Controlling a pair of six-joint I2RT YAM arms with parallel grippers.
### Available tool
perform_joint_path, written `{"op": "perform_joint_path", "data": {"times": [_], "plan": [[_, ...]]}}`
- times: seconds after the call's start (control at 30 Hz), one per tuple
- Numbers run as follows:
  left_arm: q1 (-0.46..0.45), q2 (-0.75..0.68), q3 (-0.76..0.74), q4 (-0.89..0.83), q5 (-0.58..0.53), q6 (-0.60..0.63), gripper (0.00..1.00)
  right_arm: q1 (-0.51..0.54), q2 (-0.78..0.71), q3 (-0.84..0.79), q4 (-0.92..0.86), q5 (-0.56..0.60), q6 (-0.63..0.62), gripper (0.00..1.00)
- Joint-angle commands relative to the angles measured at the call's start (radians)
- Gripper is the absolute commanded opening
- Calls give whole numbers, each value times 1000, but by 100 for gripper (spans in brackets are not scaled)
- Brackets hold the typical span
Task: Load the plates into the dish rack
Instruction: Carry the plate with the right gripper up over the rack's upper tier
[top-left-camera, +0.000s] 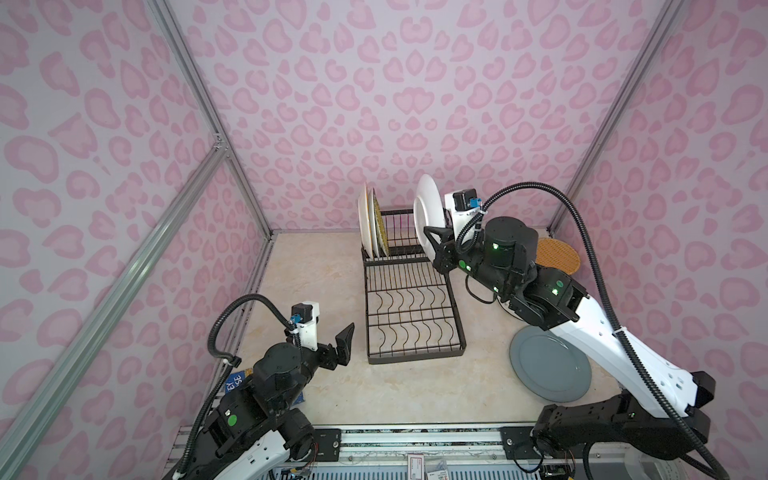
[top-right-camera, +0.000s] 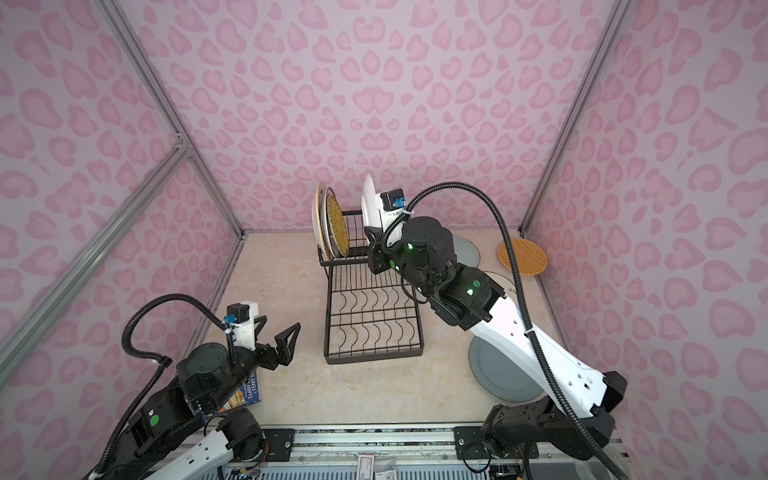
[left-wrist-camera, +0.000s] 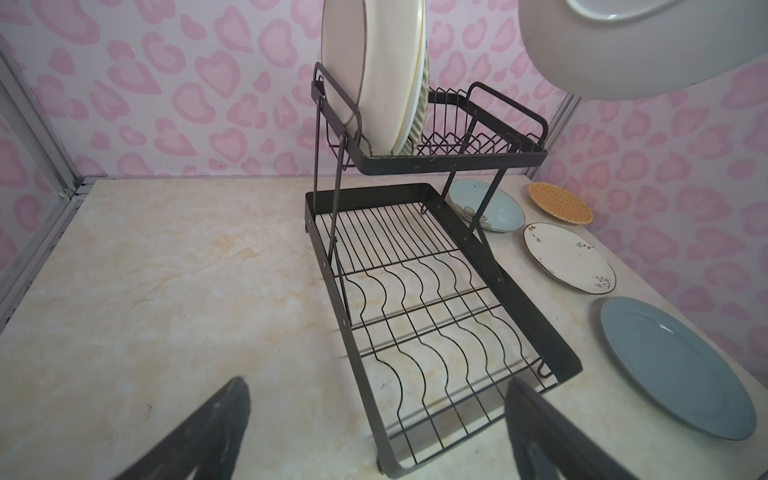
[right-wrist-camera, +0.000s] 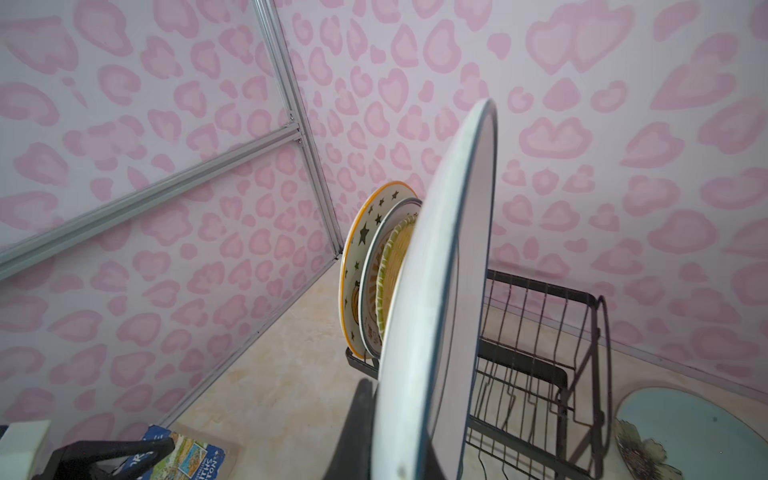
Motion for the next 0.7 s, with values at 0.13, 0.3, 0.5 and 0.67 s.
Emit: {"op": "perform_joint_path", "data": {"times": [0.13, 0.3, 0.5, 0.67], "plan": [[0, -227, -66, -91, -51, -110, 98, -68, 183, 188, 44, -114, 55, 0], [0, -291, -94, -56, -55, -84, 98, -107, 297, 302, 38, -172, 82, 0], [0, -228, -78, -55, 26, -69, 98, -128, 396, 402, 21, -207, 109, 0], [0, -219, -80, -42, 59, -61, 98, -143, 461, 457, 8, -241, 129, 0]]}}
